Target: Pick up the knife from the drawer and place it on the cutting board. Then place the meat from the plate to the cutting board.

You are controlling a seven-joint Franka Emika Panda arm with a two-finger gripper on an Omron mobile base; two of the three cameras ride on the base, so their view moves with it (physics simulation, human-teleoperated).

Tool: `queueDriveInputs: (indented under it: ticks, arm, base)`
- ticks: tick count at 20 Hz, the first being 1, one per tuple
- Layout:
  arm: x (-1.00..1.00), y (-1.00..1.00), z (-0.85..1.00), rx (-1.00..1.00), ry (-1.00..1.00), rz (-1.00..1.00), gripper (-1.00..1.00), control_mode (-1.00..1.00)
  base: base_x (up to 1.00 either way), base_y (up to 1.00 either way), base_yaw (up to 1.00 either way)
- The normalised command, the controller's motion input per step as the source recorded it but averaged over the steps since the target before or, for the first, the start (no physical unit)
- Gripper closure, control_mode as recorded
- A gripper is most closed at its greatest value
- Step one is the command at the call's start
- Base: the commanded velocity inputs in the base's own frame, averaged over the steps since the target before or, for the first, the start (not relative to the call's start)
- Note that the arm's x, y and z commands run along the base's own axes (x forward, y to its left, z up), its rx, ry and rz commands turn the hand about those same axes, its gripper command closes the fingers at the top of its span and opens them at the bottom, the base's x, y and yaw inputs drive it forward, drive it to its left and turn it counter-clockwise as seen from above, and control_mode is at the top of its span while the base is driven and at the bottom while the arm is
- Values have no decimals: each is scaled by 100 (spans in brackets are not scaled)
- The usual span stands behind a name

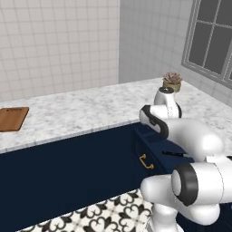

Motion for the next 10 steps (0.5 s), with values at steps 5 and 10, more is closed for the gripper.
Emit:
queueDriveInputs:
  ticks: [5, 10]
  arm:
    - [22, -25, -70, -4, -1, 23, -100, -100]
    - [24, -11, -57, -5, 2, 31, -100, -100]
  base:
    - [0, 0, 0]
    - [0, 0, 0]
